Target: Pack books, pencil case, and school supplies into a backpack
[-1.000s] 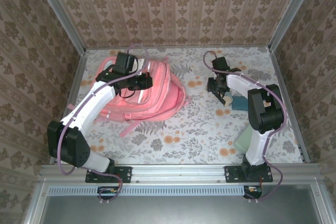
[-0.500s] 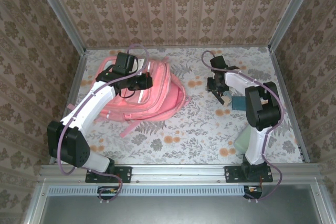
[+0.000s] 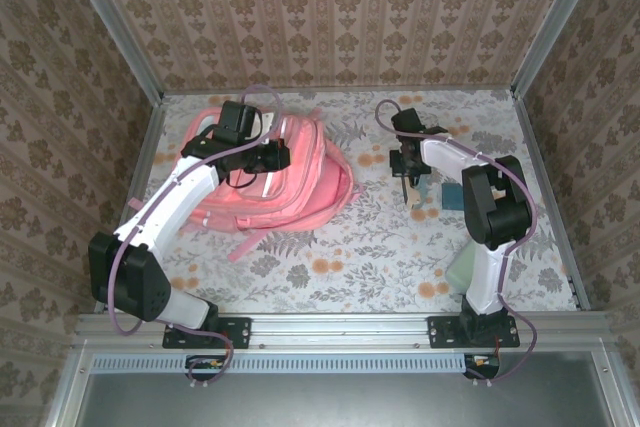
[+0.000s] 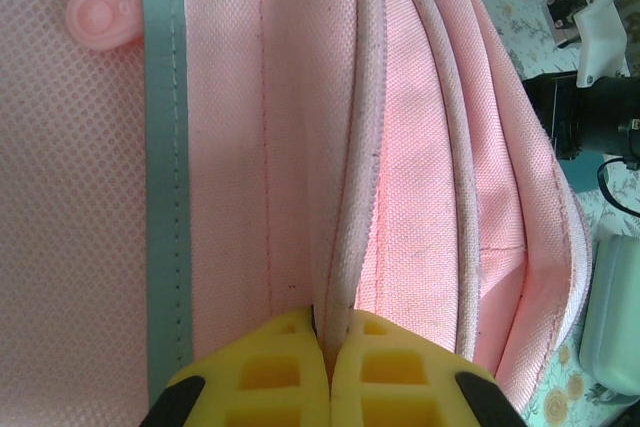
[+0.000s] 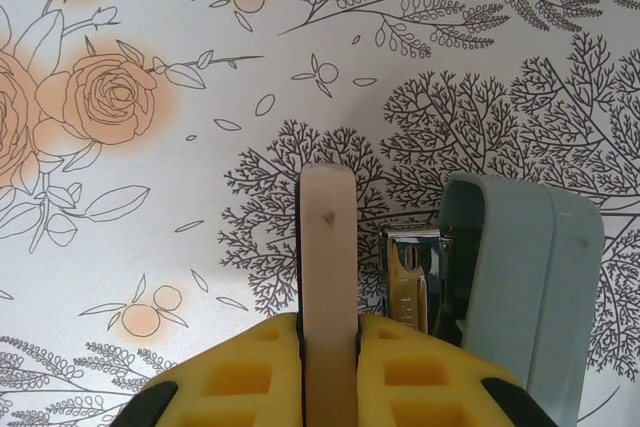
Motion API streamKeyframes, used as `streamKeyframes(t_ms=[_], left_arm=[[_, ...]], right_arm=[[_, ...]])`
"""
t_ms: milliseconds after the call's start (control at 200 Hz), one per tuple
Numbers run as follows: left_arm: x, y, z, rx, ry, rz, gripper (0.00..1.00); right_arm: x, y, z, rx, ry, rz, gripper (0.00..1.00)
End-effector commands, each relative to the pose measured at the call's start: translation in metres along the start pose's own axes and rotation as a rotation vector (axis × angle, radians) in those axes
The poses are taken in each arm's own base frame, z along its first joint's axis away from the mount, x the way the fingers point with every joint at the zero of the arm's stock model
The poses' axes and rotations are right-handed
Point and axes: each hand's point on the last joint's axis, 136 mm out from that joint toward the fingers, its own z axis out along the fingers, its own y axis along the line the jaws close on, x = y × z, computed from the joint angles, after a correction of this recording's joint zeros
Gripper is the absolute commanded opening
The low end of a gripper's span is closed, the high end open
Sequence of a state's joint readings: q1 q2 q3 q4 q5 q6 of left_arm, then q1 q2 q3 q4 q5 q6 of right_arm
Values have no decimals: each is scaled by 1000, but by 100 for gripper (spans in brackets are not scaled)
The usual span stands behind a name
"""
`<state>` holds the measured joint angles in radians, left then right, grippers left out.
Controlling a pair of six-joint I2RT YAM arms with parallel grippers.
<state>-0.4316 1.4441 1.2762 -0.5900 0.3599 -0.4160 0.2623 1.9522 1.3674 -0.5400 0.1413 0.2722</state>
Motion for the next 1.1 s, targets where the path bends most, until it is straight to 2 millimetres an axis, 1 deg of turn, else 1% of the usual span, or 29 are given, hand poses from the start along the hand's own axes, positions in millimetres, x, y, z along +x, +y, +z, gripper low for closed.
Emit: streamKeyframes(t_ms=[0, 80, 170, 315, 385, 490, 570, 585, 655, 750, 865, 960, 1095], left_arm=[[-16, -23, -21, 86, -79, 20, 0], [-20, -24, -24, 93, -101, 9, 0], [-27, -28, -30, 115, -141, -10, 0], [-39, -35, -38, 154, -202, -41, 0], [-44, -38, -41, 168, -229, -58, 0], [-51, -42, -43, 199, -263, -87, 0], [-55, -46, -44, 230, -279, -106, 0], [-56, -47, -44, 235, -281, -107, 0], [-59, -52, -46, 257, -291, -110, 0], [-60, -55, -48, 269, -291, -109, 0], [-59, -57, -50, 279, -285, -108, 0], [-55, -58, -50, 289, -277, -111, 0], [-51, -60, -50, 301, -270, -115, 0]], right_arm=[[17, 4, -17, 12, 36, -2, 0], [11, 15, -39, -22, -4, 8, 0], [3, 29, -70, -77, -58, 22, 0], [-4, 62, -112, -206, -115, 59, 0], [-4, 80, -126, -278, -121, 91, 0], [-5, 114, -138, -405, -110, 155, 0], [-4, 139, -140, -486, -83, 207, 0], [-9, 146, -142, -511, -98, 215, 0], [-14, 171, -142, -592, -96, 243, 0], [-20, 197, -134, -654, -72, 283, 0], [-31, 221, -123, -698, -65, 319, 0], [-41, 233, -112, -720, -73, 354, 0], [-52, 252, -89, -753, -55, 384, 0]])
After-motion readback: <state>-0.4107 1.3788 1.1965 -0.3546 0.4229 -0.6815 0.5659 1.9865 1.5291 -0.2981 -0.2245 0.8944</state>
